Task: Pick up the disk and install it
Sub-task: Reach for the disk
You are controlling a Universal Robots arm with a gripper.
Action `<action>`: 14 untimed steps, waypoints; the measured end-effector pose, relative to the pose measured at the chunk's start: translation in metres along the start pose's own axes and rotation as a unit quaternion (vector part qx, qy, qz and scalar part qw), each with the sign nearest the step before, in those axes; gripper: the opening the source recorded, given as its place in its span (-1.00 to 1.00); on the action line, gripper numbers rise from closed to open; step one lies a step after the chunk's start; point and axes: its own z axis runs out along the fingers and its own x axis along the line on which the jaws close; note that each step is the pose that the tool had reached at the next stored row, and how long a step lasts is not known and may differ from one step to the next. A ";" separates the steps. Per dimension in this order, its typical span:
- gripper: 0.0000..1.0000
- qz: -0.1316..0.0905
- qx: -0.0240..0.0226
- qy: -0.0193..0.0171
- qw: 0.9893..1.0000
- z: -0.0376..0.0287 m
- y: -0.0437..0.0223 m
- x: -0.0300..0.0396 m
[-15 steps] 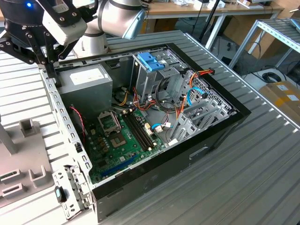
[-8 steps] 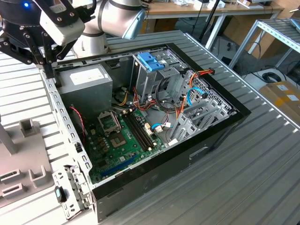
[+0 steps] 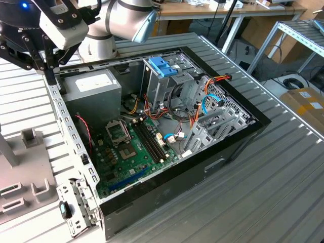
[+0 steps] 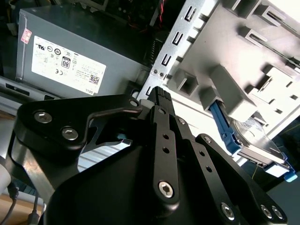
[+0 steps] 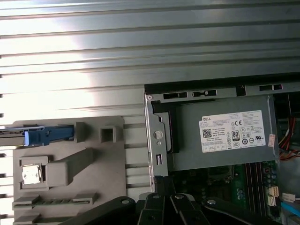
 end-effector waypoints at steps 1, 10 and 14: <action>-0.80 0.000 0.000 0.000 1.000 -0.0001 0.0000 0.0004; -0.80 0.000 0.000 0.000 1.000 -0.0001 -0.0003 0.0047; -0.80 0.000 0.000 0.000 1.000 -0.0002 -0.0005 0.0063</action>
